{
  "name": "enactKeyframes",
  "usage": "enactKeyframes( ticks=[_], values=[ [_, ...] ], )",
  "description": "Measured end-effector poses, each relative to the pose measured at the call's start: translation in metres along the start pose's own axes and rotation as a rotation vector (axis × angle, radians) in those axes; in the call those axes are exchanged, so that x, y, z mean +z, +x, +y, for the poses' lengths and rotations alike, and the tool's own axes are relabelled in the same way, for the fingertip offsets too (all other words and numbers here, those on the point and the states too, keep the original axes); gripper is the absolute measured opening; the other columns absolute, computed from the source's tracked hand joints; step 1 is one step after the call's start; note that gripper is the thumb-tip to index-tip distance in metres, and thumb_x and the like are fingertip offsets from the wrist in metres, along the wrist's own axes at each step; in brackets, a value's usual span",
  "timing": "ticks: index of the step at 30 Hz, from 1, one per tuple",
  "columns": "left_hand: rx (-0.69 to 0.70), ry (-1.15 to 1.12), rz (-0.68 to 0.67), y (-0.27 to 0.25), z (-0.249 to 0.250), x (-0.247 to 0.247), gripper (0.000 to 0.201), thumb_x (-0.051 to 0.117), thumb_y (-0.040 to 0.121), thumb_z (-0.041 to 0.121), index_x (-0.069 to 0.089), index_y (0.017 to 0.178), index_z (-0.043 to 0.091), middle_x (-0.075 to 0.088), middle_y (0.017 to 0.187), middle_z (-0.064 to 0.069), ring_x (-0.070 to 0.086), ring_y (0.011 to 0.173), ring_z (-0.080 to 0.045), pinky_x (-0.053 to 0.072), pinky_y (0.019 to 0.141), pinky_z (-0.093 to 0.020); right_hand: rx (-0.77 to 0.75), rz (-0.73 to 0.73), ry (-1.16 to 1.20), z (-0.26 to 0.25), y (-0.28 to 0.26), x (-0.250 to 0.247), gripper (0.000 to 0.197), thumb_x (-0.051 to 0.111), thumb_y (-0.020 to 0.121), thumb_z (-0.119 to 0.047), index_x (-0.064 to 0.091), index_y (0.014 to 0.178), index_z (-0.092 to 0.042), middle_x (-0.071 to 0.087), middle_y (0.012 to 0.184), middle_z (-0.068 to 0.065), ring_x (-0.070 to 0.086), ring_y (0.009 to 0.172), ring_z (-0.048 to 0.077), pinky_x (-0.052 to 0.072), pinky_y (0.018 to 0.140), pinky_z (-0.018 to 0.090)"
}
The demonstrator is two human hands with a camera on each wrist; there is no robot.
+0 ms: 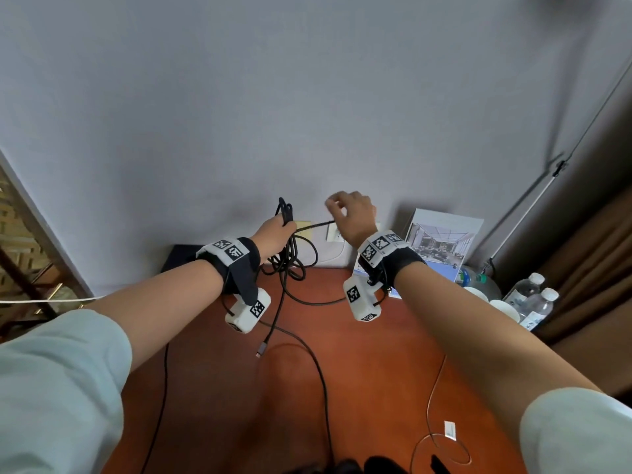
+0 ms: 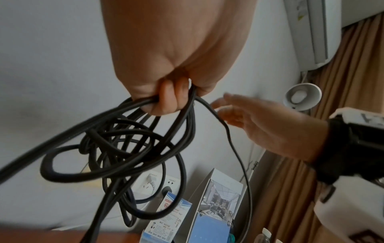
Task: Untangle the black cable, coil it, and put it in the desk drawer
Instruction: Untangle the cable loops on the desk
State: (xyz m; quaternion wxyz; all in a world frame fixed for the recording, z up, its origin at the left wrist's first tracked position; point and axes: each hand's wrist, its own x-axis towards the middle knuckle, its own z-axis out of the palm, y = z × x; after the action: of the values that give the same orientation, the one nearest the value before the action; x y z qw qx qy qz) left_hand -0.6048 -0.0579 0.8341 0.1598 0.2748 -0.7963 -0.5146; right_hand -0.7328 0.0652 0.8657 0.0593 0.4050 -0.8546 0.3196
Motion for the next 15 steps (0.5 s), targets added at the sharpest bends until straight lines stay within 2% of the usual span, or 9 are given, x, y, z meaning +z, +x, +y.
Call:
enactKeyframes(
  ticks=[2, 3, 5, 8, 10, 12, 13, 14, 15],
  values=[
    [0.062, 0.042, -0.010, -0.001, 0.005, 0.005, 0.018, 0.040, 0.098, 0.019, 0.048, 0.085, 0.008, 0.045, 0.071, -0.004, 0.040, 0.063, -0.018, 0.031, 0.058, -0.031, -0.143, -0.177, 0.019, -0.014, -0.004, 0.002, 0.036, 0.041, 0.101, -0.032, 0.072, 0.097, -0.013, 0.063, 0.100, 0.011, 0.055, 0.098, 0.025, 0.040, 0.089, 0.034],
    [0.091, 0.061, -0.009, -0.002, 0.007, 0.007, 0.020, 0.039, 0.098, 0.018, 0.050, 0.089, 0.005, 0.048, 0.074, -0.007, 0.043, 0.066, -0.019, 0.034, 0.060, -0.032, -0.150, -0.268, 0.027, -0.019, -0.005, 0.007, 0.039, 0.039, 0.102, -0.029, 0.071, 0.094, -0.009, 0.063, 0.098, 0.015, 0.056, 0.096, 0.028, 0.041, 0.087, 0.034],
    [0.127, 0.086, 0.009, -0.001, 0.011, 0.010, 0.022, 0.039, 0.097, 0.019, 0.052, 0.092, 0.001, 0.052, 0.076, -0.011, 0.046, 0.067, -0.020, 0.039, 0.061, -0.034, -0.108, -0.346, -0.019, -0.027, -0.007, 0.013, 0.041, 0.036, 0.102, -0.028, 0.066, 0.086, -0.006, 0.061, 0.090, 0.016, 0.056, 0.089, 0.030, 0.040, 0.080, 0.035],
    [0.136, 0.079, 0.043, -0.001, 0.014, 0.009, 0.016, 0.039, 0.098, 0.018, 0.044, 0.086, 0.008, 0.038, 0.063, -0.002, 0.034, 0.054, -0.017, 0.028, 0.053, -0.031, 0.008, -0.312, 0.007, -0.029, -0.007, 0.017, 0.043, 0.036, 0.101, -0.032, 0.051, 0.066, -0.012, 0.054, 0.069, 0.006, 0.049, 0.073, 0.025, 0.038, 0.071, 0.034],
    [0.129, 0.047, 0.043, -0.001, 0.013, 0.004, 0.016, 0.039, 0.098, 0.020, 0.043, 0.086, 0.009, 0.037, 0.062, -0.001, 0.032, 0.051, -0.016, 0.026, 0.051, -0.030, 0.122, -0.224, 0.136, -0.024, -0.005, 0.011, 0.045, 0.038, 0.100, -0.030, 0.041, 0.059, -0.014, 0.045, 0.061, 0.003, 0.044, 0.070, 0.023, 0.033, 0.062, 0.031],
    [0.102, -0.008, 0.041, 0.000, 0.007, -0.004, 0.016, 0.040, 0.099, 0.022, 0.045, 0.089, 0.010, 0.038, 0.063, -0.002, 0.033, 0.050, -0.016, 0.027, 0.048, -0.028, 0.237, -0.113, 0.272, -0.009, 0.001, 0.001, 0.037, 0.039, 0.100, -0.022, 0.050, 0.067, -0.010, 0.051, 0.070, 0.011, 0.049, 0.074, 0.025, 0.034, 0.060, 0.031],
    [0.081, -0.023, 0.045, 0.001, 0.003, -0.009, 0.016, 0.040, 0.099, 0.022, 0.046, 0.090, 0.011, 0.039, 0.064, -0.003, 0.034, 0.050, -0.016, 0.027, 0.048, -0.027, 0.303, -0.102, 0.246, 0.002, 0.006, -0.006, 0.028, 0.039, 0.099, -0.018, 0.058, 0.082, -0.005, 0.055, 0.078, 0.016, 0.056, 0.083, 0.028, 0.039, 0.065, 0.032],
    [0.061, -0.027, 0.056, 0.001, -0.002, -0.014, 0.017, 0.040, 0.099, 0.023, 0.046, 0.089, 0.010, 0.039, 0.064, -0.003, 0.034, 0.051, -0.017, 0.028, 0.048, -0.027, 0.372, -0.111, 0.220, 0.016, 0.008, -0.013, 0.024, 0.039, 0.099, -0.014, 0.059, 0.103, -0.001, 0.058, 0.087, 0.018, 0.059, 0.097, 0.033, 0.044, 0.071, 0.031],
    [0.046, -0.021, 0.075, 0.002, -0.009, -0.019, 0.019, 0.040, 0.099, 0.023, 0.045, 0.086, 0.010, 0.040, 0.064, -0.003, 0.035, 0.051, -0.017, 0.028, 0.048, -0.027, 0.440, -0.134, 0.164, 0.031, 0.009, -0.019, 0.031, 0.039, 0.099, -0.015, 0.053, 0.120, 0.002, 0.059, 0.099, 0.018, 0.057, 0.112, 0.034, 0.047, 0.076, 0.025]
  ],
)
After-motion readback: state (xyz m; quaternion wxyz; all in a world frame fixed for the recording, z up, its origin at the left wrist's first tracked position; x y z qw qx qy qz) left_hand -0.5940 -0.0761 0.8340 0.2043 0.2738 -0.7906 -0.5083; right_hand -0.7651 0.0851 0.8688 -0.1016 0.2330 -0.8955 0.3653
